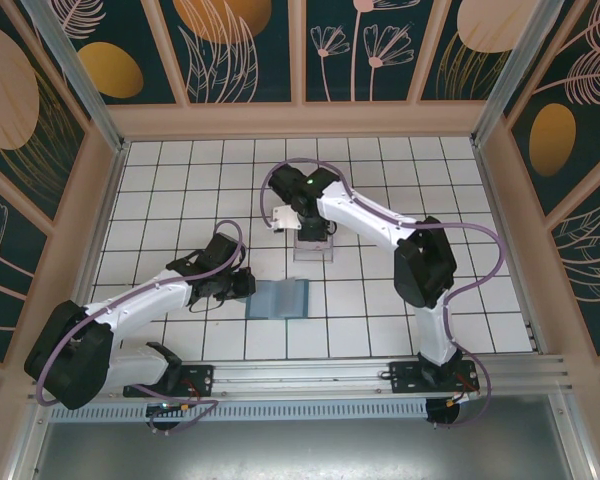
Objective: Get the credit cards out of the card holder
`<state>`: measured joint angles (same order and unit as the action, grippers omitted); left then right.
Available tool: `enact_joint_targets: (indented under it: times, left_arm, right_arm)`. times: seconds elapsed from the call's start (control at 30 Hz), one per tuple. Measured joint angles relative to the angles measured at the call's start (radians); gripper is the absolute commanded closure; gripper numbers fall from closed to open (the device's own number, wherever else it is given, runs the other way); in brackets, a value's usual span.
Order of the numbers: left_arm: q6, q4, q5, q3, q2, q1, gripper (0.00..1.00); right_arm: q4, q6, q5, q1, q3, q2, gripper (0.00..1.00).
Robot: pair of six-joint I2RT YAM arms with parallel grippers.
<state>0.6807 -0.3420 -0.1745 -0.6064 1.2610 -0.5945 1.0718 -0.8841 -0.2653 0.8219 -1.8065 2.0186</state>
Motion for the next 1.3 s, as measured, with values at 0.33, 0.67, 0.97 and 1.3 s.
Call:
enact_joint_targets:
  times: [0.33, 0.67, 0.97, 1.3]
  left_arm:
    - [0.0, 0.0, 0.0, 0.0, 0.0, 0.0, 0.86]
    - [0.0, 0.0, 0.0, 0.0, 0.0, 0.0, 0.86]
    - [0.0, 0.0, 0.0, 0.0, 0.0, 0.0, 0.86]
    - [0.0, 0.0, 0.0, 0.0, 0.0, 0.0, 0.86]
  right_arm:
    - [0.027, 0.029, -0.003, 0.028, 0.019, -0.016, 1.0]
    - [0.032, 0.033, 0.031, 0.013, 0.088, -0.019, 1.0]
    - [0.016, 0.021, 0.077, -0.02, 0.087, -0.018, 1.0]
    - [0.012, 0.001, 0.107, -0.024, 0.071, 0.015, 1.0]
